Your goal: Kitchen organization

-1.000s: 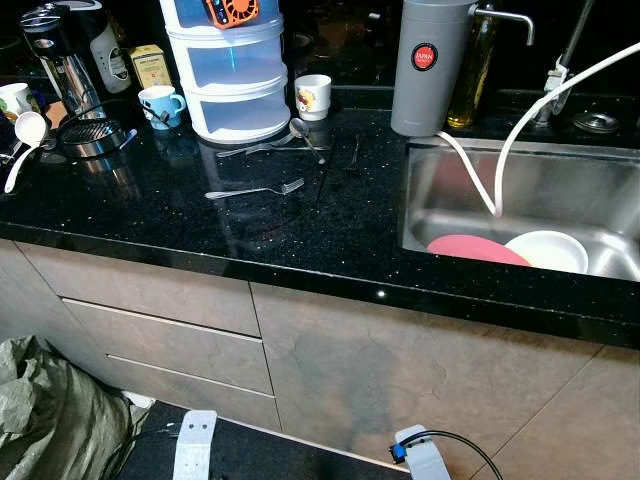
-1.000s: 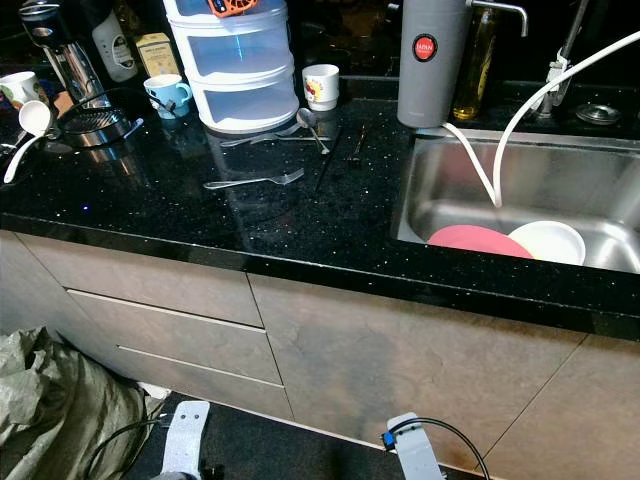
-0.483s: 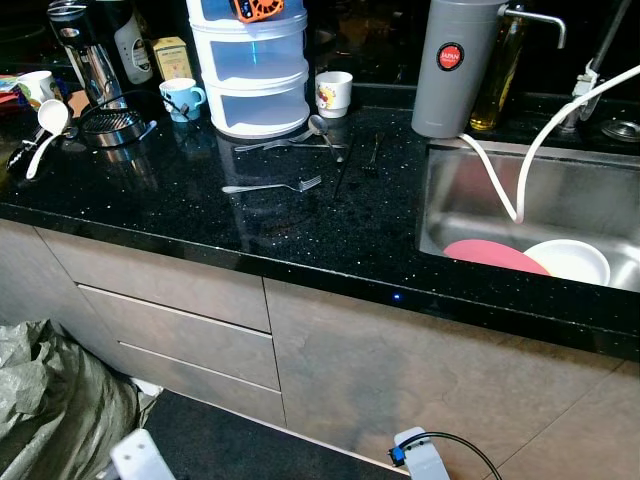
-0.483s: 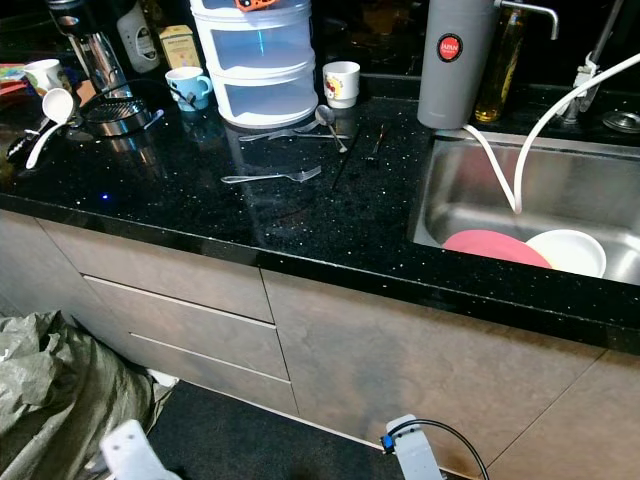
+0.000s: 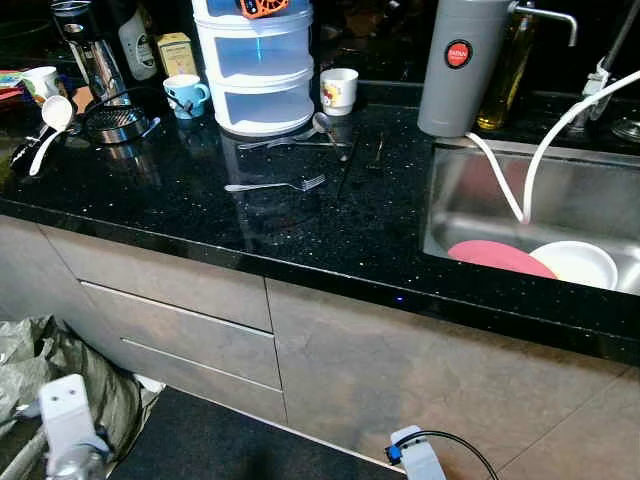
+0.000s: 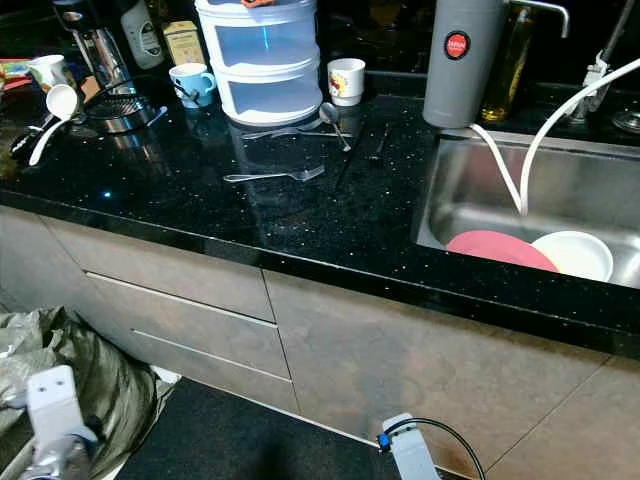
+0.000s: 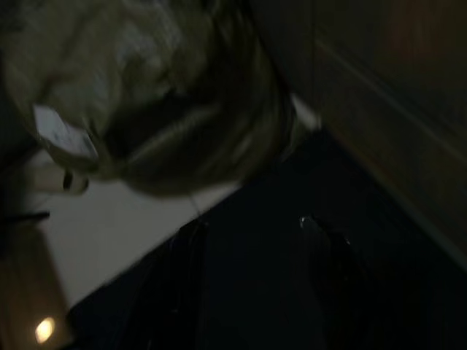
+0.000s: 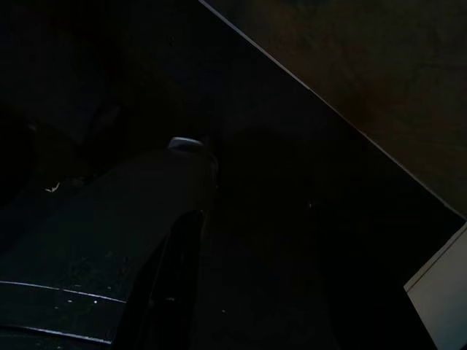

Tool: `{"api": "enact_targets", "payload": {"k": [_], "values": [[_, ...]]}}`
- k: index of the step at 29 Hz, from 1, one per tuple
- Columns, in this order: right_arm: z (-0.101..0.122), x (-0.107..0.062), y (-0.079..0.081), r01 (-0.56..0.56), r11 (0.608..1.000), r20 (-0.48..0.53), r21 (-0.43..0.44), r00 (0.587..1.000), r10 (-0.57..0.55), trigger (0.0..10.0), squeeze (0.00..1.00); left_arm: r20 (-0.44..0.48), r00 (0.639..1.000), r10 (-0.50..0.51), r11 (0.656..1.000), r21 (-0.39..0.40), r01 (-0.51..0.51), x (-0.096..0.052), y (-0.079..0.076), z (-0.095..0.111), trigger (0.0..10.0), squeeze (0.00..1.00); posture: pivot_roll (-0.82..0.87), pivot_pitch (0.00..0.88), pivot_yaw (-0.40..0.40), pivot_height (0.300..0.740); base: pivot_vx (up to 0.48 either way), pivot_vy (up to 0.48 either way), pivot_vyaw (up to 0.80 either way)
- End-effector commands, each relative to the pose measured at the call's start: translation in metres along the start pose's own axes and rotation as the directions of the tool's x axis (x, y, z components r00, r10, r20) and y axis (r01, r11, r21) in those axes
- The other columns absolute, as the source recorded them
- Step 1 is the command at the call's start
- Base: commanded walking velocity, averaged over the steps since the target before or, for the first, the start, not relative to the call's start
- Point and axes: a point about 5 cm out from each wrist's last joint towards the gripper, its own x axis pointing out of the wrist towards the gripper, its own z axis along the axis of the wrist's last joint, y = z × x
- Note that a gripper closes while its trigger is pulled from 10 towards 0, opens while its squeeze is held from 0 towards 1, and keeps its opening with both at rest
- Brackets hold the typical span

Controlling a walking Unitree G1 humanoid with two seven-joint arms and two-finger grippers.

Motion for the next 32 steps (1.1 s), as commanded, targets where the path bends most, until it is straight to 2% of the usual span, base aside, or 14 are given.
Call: {"api": "enact_targets", "payload": {"k": [1,2,3,5,6,8,10,15,18,21,23,24,28,32], "values": [[-0.006,0.000,0.009,-0.031,0.999,-0.022,0.009,0.999,0.031,10.0,0.00,0.111,0.993,0.031,0.999,-0.041,-0.027,0.003,0.007,0.024,10.0,0.00,-0.03,0.031,0.039,0.740,0.000,0.000,0.00],[-0.006,0.000,0.009,-0.031,0.999,-0.022,0.009,0.999,0.031,10.0,0.00,0.207,0.977,0.057,0.997,-0.060,-0.045,0.003,0.010,0.046,10.0,0.00,-0.03,0.031,0.036,0.740,0.000,0.000,0.00],[-0.006,0.000,0.009,-0.031,0.999,-0.022,0.009,0.999,0.031,10.0,0.00,0.207,0.977,0.057,0.997,-0.060,-0.045,0.003,0.010,0.046,10.0,0.00,-0.03,0.031,0.036,0.740,0.000,0.000,0.00],[-0.006,0.000,0.009,-0.032,0.999,-0.022,0.008,0.999,0.032,10.0,0.00,0.375,0.920,0.115,0.993,-0.082,-0.090,0.000,0.015,0.086,10.0,0.00,-0.02,0.030,0.033,0.740,0.000,0.000,0.00],[-0.006,0.000,0.009,-0.032,0.999,-0.022,0.008,0.999,0.032,10.0,0.00,0.375,0.920,0.115,0.993,-0.082,-0.090,0.000,0.015,0.086,10.0,0.00,-0.02,0.030,0.033,0.740,0.000,0.000,0.00],[-0.005,0.000,0.009,-0.033,0.999,-0.022,0.006,0.999,0.033,10.0,0.00,0.478,0.869,0.131,0.991,-0.095,-0.097,-0.004,0.016,0.115,10.0,0.00,-0.01,0.028,0.029,0.740,0.000,0.000,0.00],[-0.005,0.000,0.009,-0.034,0.999,-0.021,0.005,0.999,0.034,10.0,0.00,0.518,0.845,0.128,0.991,-0.094,-0.093,-0.006,0.016,0.127,10.0,0.00,-0.01,0.028,0.029,0.740,0.000,0.000,0.00],[-0.004,0.000,0.008,-0.035,0.999,-0.021,-0.001,0.999,0.035,10.0,0.00,0.745,0.660,-0.096,0.990,0.004,0.140,-0.033,-0.021,0.204,10.0,0.00,-0.01,0.018,0.024,0.740,0.000,0.000,0.00],[-0.004,0.000,0.008,-0.035,0.999,-0.021,-0.001,0.999,0.035,10.0,0.00,0.767,0.628,-0.134,0.983,0.025,0.180,-0.038,-0.028,0.212,10.0,0.00,-0.01,0.018,0.024,0.740,0.000,0.000,0.00],[-0.003,0.000,0.008,-0.034,0.999,-0.010,0.010,0.999,0.035,10.0,0.00,0.843,0.461,-0.277,0.940,0.137,0.314,-0.070,-0.060,0.251,10.0,0.00,-0.01,0.005,0.027,0.740,0.000,0.000,0.00],[-0.003,0.000,0.008,-0.034,0.999,-0.008,0.012,0.999,0.035,10.0,0.00,0.859,0.392,-0.330,0.910,0.179,0.373,-0.084,-0.073,0.263,10.0,0.00,-0.01,0.000,0.028,0.740,0.000,0.000,0.00],[-0.003,0.000,0.008,-0.034,0.999,-0.008,0.012,0.999,0.035,10.0,0.00,0.859,0.392,-0.330,0.910,0.179,0.373,-0.084,-0.073,0.263,10.0,0.00,-0.01,0.000,0.028,0.740,0.000,0.000,0.00],[-0.002,0.000,0.009,-0.038,0.999,-0.002,0.015,0.999,0.039,10.0,0.00,0.860,0.302,-0.412,0.858,0.255,0.446,-0.103,-0.095,0.277,10.0,0.00,-0.01,0.000,0.031,0.740,0.000,0.000,0.00],[-0.003,0.000,0.009,-0.043,0.999,-0.009,0.026,0.999,0.044,10.0,0.00,0.844,0.256,-0.472,0.816,0.308,0.490,-0.114,-0.110,0.281,10.0,0.00,-0.01,0.000,0.032,0.740,0.191,0.000,-0.20]]}}
